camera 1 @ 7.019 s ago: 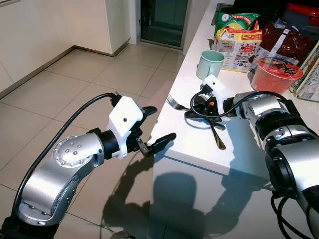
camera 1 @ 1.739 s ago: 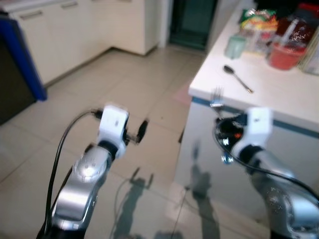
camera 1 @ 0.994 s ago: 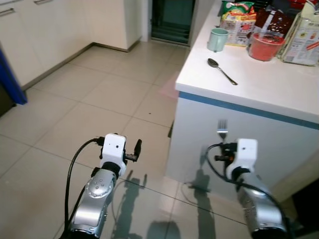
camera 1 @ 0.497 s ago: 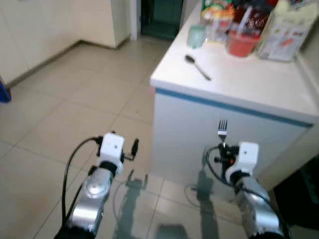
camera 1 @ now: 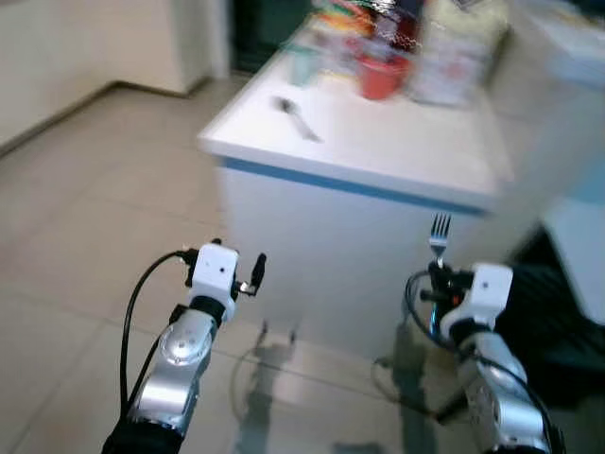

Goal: Setting the table

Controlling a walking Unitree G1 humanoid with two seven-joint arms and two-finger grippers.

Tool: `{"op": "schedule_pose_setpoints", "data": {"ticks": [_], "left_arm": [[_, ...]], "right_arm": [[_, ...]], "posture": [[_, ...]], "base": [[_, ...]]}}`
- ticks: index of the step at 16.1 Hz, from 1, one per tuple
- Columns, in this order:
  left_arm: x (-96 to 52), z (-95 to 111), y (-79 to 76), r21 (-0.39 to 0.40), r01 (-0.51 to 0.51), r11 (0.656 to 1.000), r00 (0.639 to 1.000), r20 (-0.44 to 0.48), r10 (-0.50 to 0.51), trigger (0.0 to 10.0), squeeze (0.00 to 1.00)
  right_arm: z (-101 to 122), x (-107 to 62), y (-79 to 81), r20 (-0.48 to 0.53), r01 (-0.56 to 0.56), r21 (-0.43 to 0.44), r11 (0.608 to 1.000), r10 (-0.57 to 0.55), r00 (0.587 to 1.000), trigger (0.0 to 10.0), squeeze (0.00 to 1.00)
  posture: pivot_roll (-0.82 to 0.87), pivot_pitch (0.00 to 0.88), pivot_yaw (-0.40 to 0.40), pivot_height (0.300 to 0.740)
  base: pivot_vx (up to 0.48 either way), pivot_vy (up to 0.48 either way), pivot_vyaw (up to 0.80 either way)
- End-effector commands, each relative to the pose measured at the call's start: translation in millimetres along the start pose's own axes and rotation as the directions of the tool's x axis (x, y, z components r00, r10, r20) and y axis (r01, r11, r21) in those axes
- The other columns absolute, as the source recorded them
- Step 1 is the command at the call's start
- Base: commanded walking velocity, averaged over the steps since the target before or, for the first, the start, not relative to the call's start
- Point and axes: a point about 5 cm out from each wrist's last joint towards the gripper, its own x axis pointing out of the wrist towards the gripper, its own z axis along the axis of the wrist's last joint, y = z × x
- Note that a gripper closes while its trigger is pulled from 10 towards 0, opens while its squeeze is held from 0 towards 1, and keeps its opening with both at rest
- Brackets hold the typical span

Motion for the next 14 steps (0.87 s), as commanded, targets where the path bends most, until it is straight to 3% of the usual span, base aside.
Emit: {"op": "schedule_pose_setpoints", "data": {"ticks": [1, 9, 14], "left_arm": [[2.2, 4, -4.7, -0.003, 0.018, 1.000, 1.000, 0.016, -0.018, 10.0, 0.00], [-3.4, 7, 11.3, 0.002, -0.038, 0.999, 0.999, 0.031, 0.038, 10.0, 0.00], [5.5, 27, 13.8, 0.009, -0.039, 0.999, 0.995, 0.094, 0.038, 10.0, 0.00]], "right_arm": [[-1, -3.4, -12.5, -0.015, 0.048, -0.005, 0.999, -0.048, 0.999, 10.0, 0.00], [5, 1.7, -5.0, 0.006, 0.008, -0.006, 1.000, -0.008, 1.000, 10.0, 0.00], [18, 5.2, -12.2, 0.048, 0.030, -0.004, 1.000, -0.030, 0.998, 10.0, 0.00]], "posture": [[-0.01, 0.000, -0.040, 0.740], [0.01, 0.000, -0.056, 0.740], [0.01, 0.000, -0.055, 0.740]], "base": [[0.000, -0.431, 0.00], [0.000, -0.428, 0.00], [0.000, -0.425, 0.00]]}}
